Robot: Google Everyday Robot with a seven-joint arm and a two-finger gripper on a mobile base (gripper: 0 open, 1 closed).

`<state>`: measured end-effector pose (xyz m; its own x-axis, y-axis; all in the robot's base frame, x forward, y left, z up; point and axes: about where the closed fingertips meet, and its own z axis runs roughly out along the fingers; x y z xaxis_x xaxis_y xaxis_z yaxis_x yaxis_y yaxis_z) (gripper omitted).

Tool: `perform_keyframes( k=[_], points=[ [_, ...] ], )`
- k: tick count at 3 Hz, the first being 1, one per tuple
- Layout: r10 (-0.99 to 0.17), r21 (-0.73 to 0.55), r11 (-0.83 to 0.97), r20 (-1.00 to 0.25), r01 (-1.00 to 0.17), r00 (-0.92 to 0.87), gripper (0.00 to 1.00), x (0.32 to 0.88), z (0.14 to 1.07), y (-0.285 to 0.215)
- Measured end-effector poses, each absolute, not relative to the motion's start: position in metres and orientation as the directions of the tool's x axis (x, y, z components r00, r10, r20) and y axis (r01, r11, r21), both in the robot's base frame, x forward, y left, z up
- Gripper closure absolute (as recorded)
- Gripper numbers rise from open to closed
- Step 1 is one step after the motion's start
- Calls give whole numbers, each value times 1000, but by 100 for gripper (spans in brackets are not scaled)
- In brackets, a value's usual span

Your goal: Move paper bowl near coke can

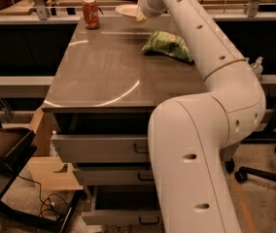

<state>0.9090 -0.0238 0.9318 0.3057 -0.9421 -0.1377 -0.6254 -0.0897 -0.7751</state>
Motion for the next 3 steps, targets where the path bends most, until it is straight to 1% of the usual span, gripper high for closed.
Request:
perform_keyframes(
  k=[1, 3],
  points=[
    [-944, -777, -56, -163, -627, 287, 100, 918, 923, -16],
    [-934, -759, -62, -185, -648, 305, 100, 926, 899, 15]
  ],
)
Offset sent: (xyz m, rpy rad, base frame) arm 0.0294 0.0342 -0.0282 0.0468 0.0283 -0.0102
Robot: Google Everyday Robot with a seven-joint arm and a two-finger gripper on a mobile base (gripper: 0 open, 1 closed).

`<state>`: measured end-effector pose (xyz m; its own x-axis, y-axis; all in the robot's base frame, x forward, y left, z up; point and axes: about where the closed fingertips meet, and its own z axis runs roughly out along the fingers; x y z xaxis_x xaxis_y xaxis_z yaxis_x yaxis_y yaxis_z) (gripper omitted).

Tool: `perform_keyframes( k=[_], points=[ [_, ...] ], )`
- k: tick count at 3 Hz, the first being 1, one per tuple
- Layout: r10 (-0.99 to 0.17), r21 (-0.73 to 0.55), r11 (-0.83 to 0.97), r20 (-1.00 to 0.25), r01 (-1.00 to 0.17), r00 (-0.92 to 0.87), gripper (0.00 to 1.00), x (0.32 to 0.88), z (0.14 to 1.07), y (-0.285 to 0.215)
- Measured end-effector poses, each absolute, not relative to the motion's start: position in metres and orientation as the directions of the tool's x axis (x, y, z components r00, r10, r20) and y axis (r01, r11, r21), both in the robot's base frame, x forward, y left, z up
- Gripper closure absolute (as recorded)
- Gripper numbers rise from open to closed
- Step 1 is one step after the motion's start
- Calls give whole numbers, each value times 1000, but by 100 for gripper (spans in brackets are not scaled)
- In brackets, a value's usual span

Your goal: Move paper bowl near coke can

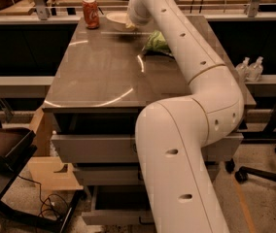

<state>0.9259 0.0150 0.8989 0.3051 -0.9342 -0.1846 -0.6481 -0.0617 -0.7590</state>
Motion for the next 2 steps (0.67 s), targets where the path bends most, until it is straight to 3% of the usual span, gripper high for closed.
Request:
perform_keyframes(
  k=[2],
  points=[
    [-934, -755, -103, -151, -648, 324, 100, 929, 895, 44]
  ],
)
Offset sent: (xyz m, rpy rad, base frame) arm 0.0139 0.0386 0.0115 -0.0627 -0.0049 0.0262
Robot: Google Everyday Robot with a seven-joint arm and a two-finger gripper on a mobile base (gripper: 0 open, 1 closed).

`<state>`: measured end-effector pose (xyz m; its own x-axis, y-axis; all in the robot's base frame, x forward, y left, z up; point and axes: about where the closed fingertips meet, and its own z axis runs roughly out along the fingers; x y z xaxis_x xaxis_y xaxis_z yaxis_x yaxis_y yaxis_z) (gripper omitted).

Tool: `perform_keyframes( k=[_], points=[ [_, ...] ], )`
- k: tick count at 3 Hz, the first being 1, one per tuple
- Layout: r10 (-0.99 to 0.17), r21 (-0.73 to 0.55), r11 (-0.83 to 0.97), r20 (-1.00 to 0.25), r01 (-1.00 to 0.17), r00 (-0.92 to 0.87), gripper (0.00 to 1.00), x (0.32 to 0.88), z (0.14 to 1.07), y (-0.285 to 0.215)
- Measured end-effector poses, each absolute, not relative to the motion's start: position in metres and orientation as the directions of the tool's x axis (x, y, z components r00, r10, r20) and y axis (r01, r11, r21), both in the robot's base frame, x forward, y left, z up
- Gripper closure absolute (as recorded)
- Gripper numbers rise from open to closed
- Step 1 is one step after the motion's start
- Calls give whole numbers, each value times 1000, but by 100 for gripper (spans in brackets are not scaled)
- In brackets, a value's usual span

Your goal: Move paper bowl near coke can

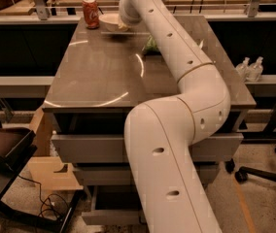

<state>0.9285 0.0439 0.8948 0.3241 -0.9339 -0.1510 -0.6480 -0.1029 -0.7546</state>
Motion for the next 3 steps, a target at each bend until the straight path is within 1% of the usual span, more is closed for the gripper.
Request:
perform_keyframes(
  k=[1, 3],
  points=[
    [-933, -751, -105, -152, -652, 325, 82, 929, 891, 46],
    [-932, -744, -110, -152, -659, 328, 36, 930, 882, 50]
  ],
)
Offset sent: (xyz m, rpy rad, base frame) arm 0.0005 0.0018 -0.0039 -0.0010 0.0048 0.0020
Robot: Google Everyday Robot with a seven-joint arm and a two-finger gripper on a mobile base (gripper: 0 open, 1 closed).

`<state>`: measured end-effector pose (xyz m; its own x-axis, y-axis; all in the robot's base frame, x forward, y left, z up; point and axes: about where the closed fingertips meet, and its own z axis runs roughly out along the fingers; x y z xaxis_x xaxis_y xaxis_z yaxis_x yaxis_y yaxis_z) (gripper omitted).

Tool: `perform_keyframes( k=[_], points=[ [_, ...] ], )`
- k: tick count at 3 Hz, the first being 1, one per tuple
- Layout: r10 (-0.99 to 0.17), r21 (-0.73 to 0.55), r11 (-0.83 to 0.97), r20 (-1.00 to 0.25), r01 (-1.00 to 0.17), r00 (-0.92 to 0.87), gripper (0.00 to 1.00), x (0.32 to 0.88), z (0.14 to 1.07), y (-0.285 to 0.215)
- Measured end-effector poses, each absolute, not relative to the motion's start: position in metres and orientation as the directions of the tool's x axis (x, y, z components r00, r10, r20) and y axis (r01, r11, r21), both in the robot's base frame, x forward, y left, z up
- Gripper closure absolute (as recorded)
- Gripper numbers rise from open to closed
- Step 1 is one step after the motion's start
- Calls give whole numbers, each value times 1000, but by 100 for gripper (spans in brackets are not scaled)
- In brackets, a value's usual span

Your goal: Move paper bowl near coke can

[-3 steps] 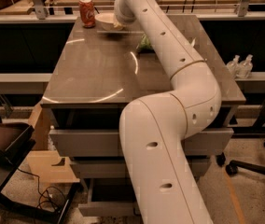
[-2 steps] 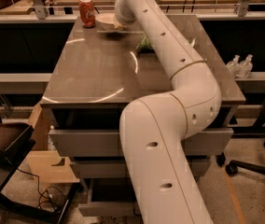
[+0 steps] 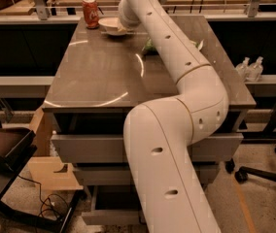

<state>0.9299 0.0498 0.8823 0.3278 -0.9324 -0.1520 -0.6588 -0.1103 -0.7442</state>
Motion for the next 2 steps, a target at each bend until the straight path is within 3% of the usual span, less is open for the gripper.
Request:
perform_keyframes(
  k=[1, 2],
  points=[
    [-932, -741, -113, -152, -662, 329, 12, 930, 878, 52],
    [-932, -737, -115, -152, -666, 330, 0, 931, 874, 54]
  ],
)
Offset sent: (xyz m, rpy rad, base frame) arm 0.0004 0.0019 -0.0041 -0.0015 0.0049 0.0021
